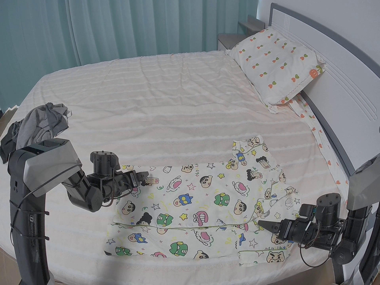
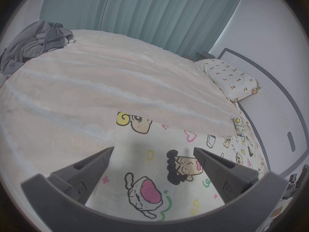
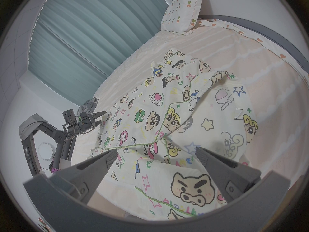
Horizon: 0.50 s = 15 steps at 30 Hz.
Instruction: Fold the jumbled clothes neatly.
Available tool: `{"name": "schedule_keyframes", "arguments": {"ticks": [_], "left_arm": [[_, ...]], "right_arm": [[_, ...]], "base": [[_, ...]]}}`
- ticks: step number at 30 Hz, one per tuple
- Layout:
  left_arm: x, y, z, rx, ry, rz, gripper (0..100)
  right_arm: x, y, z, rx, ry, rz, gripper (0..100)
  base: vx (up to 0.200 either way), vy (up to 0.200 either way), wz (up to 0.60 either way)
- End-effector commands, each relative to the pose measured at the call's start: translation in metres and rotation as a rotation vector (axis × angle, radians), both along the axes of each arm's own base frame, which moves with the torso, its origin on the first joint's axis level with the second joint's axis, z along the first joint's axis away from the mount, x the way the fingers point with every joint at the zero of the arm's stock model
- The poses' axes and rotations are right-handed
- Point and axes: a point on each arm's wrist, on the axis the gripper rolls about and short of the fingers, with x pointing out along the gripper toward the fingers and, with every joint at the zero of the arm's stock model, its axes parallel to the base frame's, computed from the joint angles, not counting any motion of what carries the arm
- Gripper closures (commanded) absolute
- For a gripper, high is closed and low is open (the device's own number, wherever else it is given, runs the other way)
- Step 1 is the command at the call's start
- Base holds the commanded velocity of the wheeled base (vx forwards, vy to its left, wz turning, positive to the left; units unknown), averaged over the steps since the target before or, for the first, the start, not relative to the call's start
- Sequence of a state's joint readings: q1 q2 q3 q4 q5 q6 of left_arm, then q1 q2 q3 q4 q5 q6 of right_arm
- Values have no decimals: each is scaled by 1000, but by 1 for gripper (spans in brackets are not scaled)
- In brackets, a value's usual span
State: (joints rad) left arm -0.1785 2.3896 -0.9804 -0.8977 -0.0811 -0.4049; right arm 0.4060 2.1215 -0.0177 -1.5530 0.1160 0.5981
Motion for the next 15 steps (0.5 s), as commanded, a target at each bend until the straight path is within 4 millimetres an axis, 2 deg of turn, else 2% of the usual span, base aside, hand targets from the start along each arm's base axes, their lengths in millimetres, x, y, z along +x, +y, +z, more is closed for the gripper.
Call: {"name": "schedule_keyframes", "arguments": {"ticks": [1,9,15], "left_arm": [[2,2,-2,0,1,7,0],[3,16,8,-4,-17,41,0],[2,16,6,-7,-5,38,0]], "right_arm": [[-3,-1,0,-2,6,3,0],[-3,-1,0,-2,6,1,0],[-3,-1,0,-2,6,3,0]], "base": [[0,0,0],[0,0,0],[0,0,0]]}}
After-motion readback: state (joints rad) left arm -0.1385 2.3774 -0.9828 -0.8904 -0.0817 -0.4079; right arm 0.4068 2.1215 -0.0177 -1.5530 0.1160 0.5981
